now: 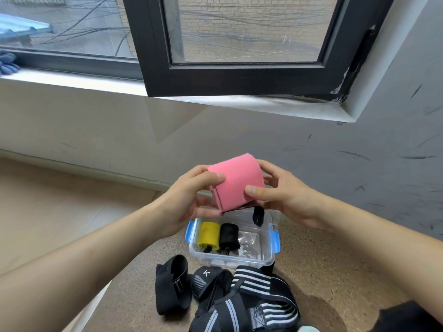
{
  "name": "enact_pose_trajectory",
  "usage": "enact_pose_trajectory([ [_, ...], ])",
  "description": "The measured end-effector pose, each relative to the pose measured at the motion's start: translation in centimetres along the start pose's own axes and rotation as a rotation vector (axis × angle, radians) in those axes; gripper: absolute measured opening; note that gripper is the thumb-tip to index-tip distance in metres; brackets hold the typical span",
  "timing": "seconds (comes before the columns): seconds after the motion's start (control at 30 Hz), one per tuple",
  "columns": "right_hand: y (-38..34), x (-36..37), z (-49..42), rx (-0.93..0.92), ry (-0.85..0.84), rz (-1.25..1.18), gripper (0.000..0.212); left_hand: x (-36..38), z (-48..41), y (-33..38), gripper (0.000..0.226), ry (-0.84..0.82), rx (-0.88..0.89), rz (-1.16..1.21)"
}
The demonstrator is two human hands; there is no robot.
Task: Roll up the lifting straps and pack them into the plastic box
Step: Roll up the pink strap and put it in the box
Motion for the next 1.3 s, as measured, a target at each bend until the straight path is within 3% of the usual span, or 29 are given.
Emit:
enact_pose_trajectory([
  [0.2,1.6,0.0,-0.7,0.118,0.076,-0.165,0.053,0.5,-0.3,-1.2,0.059,0.093,-0.035,0.107],
  [0.4,3.8,-1.0,-1.2,0.208,0.241,-0.278,0.059,0.3,-1.8,-2.5,0.064,0.191,0.005,-0.101],
  [0.6,8.8,-2.6,-2.3,0.265,0.374,-0.164,0.039,1.1,-5.1,-7.8,0.035,0.192,-0.068,-0.132],
  [0.9,18.5,-3.8,-6.7,0.333,0.414,0.114,0.051,2.5,-10.3,-17.5,0.031,0.127,-0.078,-0.319],
  [1.0,20.7,-4.0,-9.0,0.315,0.415,0.203,0.052,2.1,-11.2,-20.7,0.048,0.051,-0.020,-0.344],
  [1.1,23.3,-3.2,-10.8,0.252,0.381,0.375,0.054,0.8,-11.9,-23.8,0.075,-0.032,0.084,-0.647],
  [1.2,25.5,-2.8,-12.4,0.217,0.358,0.550,0.055,-0.8,-12.1,-25.7,0.053,-0.045,0.211,-1.008],
  [1.3,27.4,-2.5,-13.8,0.180,0.352,0.760,0.058,-1.8,-12.2,-27.3,0.044,-0.005,0.325,-1.163],
])
Point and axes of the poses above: each hand's wrist, its own z-axis away from the middle knuckle, its own x-axis out of the palm, y = z × x, the point moved 7 cm from there along -z, towards the middle knuckle, and after that the axes turned 14 degrees about y, right-handed, at the moved point
